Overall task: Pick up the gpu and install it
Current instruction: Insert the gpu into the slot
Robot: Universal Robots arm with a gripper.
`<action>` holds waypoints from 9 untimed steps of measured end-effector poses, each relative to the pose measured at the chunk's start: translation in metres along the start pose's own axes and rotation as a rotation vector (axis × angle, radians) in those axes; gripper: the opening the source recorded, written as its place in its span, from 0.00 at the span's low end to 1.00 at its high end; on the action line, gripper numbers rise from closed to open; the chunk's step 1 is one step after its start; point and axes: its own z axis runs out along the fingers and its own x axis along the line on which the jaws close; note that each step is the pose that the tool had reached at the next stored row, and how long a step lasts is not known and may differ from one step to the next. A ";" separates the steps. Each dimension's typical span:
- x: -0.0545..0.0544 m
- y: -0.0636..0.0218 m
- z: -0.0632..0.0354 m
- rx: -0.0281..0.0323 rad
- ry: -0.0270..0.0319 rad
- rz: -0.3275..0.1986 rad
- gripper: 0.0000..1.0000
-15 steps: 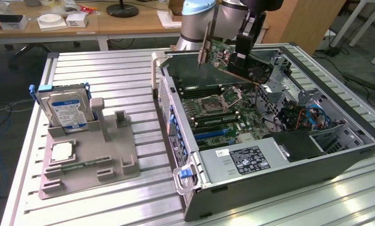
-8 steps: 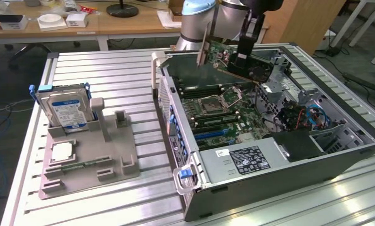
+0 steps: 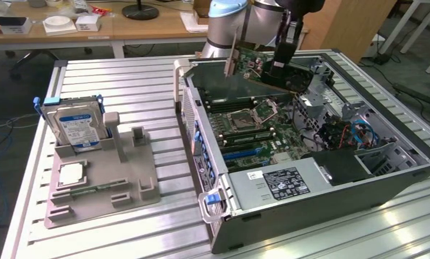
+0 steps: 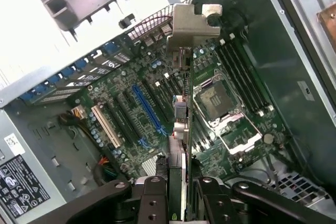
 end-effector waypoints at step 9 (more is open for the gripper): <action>0.000 0.0000 0.0000 -0.0038 -0.0055 -0.056 0.26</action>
